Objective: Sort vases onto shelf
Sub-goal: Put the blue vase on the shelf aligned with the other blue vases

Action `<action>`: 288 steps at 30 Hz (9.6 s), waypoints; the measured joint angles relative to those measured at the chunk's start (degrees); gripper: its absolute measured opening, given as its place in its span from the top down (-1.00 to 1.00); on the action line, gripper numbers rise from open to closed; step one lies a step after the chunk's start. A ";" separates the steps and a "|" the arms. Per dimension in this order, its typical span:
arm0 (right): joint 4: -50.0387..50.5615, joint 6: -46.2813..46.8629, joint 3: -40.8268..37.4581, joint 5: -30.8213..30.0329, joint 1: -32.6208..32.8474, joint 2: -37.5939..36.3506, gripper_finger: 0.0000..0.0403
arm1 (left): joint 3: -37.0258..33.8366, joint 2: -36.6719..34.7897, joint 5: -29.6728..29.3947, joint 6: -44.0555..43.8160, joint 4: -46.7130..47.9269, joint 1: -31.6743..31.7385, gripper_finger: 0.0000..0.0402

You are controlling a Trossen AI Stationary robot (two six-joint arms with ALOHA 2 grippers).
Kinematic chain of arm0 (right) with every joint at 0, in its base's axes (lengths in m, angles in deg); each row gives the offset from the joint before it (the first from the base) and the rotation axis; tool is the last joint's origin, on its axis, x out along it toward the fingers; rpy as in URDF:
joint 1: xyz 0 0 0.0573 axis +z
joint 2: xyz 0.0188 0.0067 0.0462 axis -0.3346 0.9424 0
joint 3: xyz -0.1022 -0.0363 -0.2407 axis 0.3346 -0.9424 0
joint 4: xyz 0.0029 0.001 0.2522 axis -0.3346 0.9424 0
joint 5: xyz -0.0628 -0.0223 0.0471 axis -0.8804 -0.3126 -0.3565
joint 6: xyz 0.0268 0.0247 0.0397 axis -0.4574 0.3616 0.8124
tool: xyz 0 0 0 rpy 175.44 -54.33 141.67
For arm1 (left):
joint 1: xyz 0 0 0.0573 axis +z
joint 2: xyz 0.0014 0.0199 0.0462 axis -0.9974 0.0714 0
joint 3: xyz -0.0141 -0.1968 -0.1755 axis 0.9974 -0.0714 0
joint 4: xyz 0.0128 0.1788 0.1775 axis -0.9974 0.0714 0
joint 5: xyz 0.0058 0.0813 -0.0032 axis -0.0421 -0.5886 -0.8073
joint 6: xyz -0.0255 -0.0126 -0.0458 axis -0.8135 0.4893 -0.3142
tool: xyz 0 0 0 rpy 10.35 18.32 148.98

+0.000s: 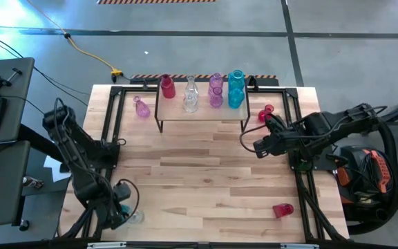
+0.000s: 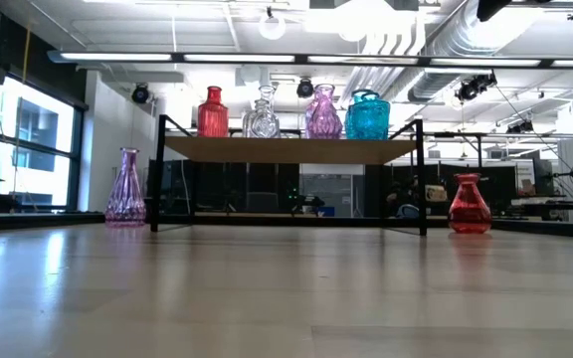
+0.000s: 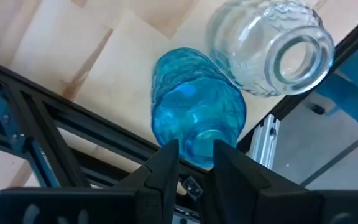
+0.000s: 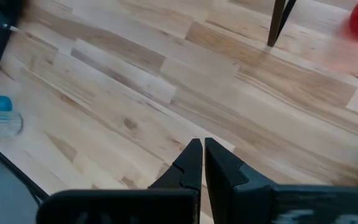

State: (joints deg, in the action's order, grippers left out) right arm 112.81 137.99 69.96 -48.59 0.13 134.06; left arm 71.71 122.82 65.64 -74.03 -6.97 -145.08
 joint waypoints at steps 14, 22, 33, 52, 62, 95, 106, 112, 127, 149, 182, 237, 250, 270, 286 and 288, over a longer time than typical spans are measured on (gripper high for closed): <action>-1.67 -0.11 0.00 0.04 0.00 0.00 1.00 | 0.03 2.73 -2.36 0.33 -0.30 -0.50 0.57; -1.70 -0.12 0.00 0.04 0.00 0.00 1.00 | 0.07 2.73 -2.12 -0.37 0.11 -0.50 0.92; -1.49 -1.22 0.00 1.25 0.00 -0.02 1.00 | 0.19 1.18 -2.38 -0.04 0.77 -0.48 0.93; -2.58 -6.99 0.00 4.48 -0.02 -0.02 0.62 | 0.21 -14.17 -6.16 -3.02 12.29 -0.44 0.93; -5.61 -12.64 0.00 -0.71 -0.07 -0.02 0.06 | 0.21 -23.42 -15.11 -2.68 14.21 2.90 0.93; -57.02 -69.81 0.00 -5.99 -6.14 10.77 0.00 | 0.28 -26.26 -20.41 40.59 -11.31 43.42 0.93; -62.29 -74.16 0.00 -2.02 -9.20 17.24 0.00 | 0.28 -20.16 -16.98 47.57 -19.93 50.60 0.93; -63.08 -73.78 0.00 -0.05 -9.42 18.62 0.00 | 0.25 -15.82 -12.79 49.50 -24.57 52.44 0.93; -61.05 -68.43 0.00 6.19 -8.39 22.14 0.00 | 0.23 -6.33 -5.13 51.59 -34.57 53.99 0.93; -58.75 -61.66 0.04 7.87 -6.12 29.94 0.00 | 0.21 -1.35 -3.16 50.49 -37.17 52.34 0.93; -57.98 -62.10 1.81 8.09 -5.73 32.98 0.61 | 0.12 -0.07 -2.88 50.00 -39.94 51.30 0.93; -56.64 -56.25 2.05 6.38 -6.14 32.94 0.54 | 0.21 0.02 -3.15 51.44 -42.53 51.98 0.62; -55.05 -54.32 2.08 6.35 -6.19 32.60 0.54 | 0.24 0.02 5.70 50.98 -42.83 56.20 0.59; -54.28 -52.99 2.04 6.14 -6.03 32.30 0.55 | -0.14 0.00 9.21 46.20 -43.87 57.91 0.58; -47.40 -49.91 1.72 6.38 -5.75 32.24 0.55 | -0.07 -0.29 15.34 44.57 -48.19 61.85 0.58; -46.99 -49.91 1.73 6.12 -5.73 31.75 0.55 | -0.07 -0.30 15.80 44.57 -48.16 61.86 0.58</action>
State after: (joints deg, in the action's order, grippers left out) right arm 65.82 88.08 71.69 -42.48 -5.59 165.81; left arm 71.64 122.53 81.44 -29.46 -55.13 -83.23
